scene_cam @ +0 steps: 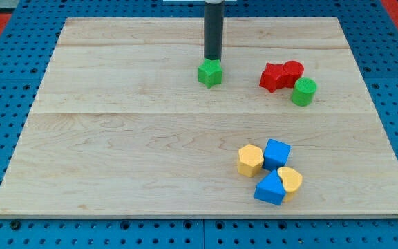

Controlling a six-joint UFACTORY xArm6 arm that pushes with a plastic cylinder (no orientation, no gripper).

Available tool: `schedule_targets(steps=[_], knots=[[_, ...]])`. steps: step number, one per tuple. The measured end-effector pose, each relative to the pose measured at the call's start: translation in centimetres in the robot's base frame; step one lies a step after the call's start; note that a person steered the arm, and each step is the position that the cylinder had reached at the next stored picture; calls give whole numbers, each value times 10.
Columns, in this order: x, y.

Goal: Push the green star into a green circle

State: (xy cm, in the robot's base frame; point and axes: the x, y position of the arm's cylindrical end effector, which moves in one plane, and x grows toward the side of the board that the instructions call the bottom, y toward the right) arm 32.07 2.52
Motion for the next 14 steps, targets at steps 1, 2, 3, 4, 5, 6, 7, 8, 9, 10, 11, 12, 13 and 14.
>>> schedule_targets(steps=[1,2,3,4,5,6,7,8,9,10,11,12,13,14], knots=[[2,-45],[13,-74],[23,-38],[23,30],[23,71],[28,34],[34,1],[62,22],[71,69],[71,97],[71,97],[71,97],[62,103],[62,102]])
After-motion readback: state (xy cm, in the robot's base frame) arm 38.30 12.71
